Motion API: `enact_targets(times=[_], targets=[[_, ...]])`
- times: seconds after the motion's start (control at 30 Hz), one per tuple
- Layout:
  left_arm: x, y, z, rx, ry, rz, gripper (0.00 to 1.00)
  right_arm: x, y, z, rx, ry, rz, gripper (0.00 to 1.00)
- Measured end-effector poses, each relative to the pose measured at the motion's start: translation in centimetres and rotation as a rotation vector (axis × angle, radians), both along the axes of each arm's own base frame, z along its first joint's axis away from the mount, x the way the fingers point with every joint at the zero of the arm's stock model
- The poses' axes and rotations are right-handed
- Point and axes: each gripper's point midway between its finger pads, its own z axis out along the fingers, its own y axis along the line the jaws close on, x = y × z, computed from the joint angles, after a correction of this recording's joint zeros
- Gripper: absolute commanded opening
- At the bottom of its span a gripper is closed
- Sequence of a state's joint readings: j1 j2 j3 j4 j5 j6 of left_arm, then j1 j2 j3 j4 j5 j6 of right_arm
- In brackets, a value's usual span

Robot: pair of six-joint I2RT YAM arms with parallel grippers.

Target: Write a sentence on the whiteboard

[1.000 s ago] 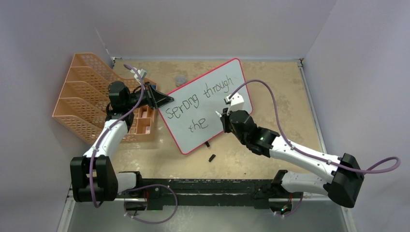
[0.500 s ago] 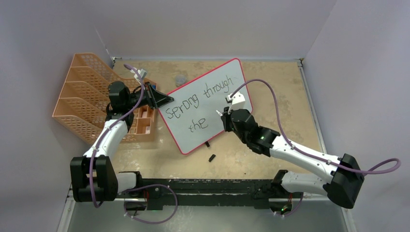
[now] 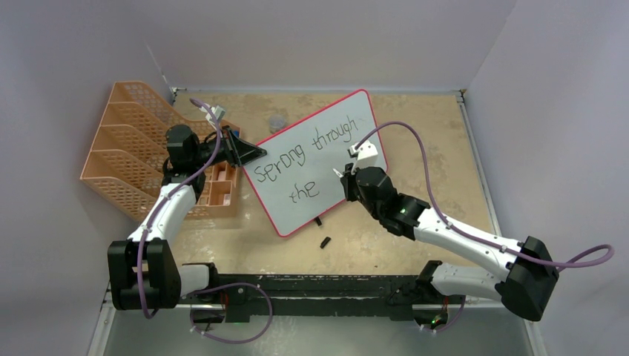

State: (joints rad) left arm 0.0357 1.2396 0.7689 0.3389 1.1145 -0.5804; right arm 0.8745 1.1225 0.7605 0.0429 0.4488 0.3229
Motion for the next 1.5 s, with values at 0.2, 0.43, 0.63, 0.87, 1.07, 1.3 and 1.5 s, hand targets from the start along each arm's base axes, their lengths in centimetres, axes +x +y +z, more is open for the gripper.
enact_targets(times=[0.2, 0.43, 0.63, 0.87, 1.07, 1.3, 1.5], targets=[[0.00, 0.00, 0.00, 0.000, 0.000, 0.000, 0.00, 0.04, -0.01, -0.04, 0.001, 0.002, 0.004, 0.00], [0.00, 0.00, 0.00, 0.000, 0.000, 0.000, 0.00, -0.01, 0.18, 0.00, 0.006, 0.003, 0.015, 0.00], [0.00, 0.00, 0.00, 0.000, 0.000, 0.000, 0.00, 0.02, 0.17, 0.18, 0.009, -0.003, 0.016, 0.00], [0.00, 0.00, 0.00, 0.000, 0.000, 0.000, 0.00, 0.13, 0.10, 0.56, 0.018, -0.012, 0.015, 0.00], [0.00, 0.00, 0.00, 0.000, 0.000, 0.000, 0.00, 0.13, 0.11, 0.54, 0.018, -0.012, 0.016, 0.00], [0.00, 0.00, -0.01, 0.000, 0.000, 0.000, 0.00, 0.17, 0.17, 0.61, 0.023, -0.013, 0.019, 0.00], [0.00, 0.00, 0.00, 0.000, 0.000, 0.000, 0.00, 0.07, 0.37, 0.60, 0.029, -0.008, 0.033, 0.00]])
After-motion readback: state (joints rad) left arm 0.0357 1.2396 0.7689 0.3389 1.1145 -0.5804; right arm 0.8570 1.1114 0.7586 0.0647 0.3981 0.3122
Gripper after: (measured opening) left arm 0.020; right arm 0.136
